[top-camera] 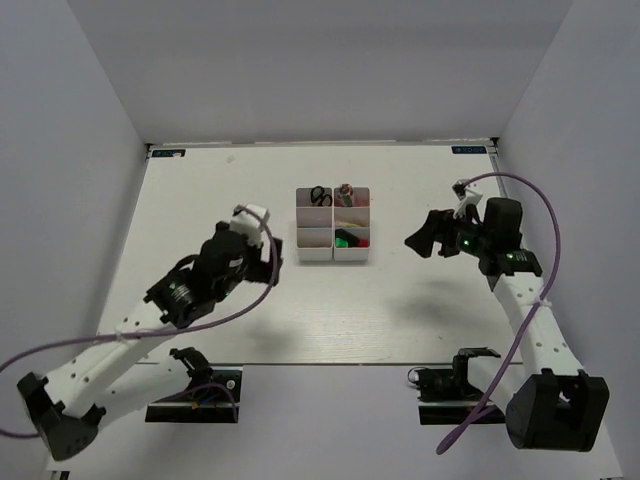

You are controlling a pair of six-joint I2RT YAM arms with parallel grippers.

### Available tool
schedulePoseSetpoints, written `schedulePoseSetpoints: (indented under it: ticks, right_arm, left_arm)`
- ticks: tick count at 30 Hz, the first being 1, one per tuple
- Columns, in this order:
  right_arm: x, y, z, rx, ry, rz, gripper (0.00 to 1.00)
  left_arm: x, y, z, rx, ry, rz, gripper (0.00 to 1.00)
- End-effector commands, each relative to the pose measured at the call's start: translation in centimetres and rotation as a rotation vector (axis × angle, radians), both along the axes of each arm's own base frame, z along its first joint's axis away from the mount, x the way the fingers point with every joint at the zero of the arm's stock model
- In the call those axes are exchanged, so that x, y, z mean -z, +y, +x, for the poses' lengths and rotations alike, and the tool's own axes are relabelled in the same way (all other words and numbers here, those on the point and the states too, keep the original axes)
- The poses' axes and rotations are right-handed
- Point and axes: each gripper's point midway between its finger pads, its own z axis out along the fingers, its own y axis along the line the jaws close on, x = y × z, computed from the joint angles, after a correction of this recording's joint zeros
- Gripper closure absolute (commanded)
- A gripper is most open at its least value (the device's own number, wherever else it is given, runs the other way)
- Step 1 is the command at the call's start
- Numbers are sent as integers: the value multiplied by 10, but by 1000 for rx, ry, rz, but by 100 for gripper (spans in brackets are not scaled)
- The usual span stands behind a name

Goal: Sort the stationery into containers
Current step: Reset both arms

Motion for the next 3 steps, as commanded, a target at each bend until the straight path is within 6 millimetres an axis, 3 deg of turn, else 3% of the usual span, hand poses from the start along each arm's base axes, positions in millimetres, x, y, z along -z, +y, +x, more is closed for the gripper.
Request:
schedulePoseSetpoints:
  ticks: [1, 3]
  right_arm:
    - [-5, -13, 9, 87, -67, -37, 9]
    - [2, -15, 5, 89, -79, -54, 9]
  left_arm:
    - [82, 59, -37, -69, 232, 144, 0]
    - [91, 77, -42, -96, 226, 113, 0]
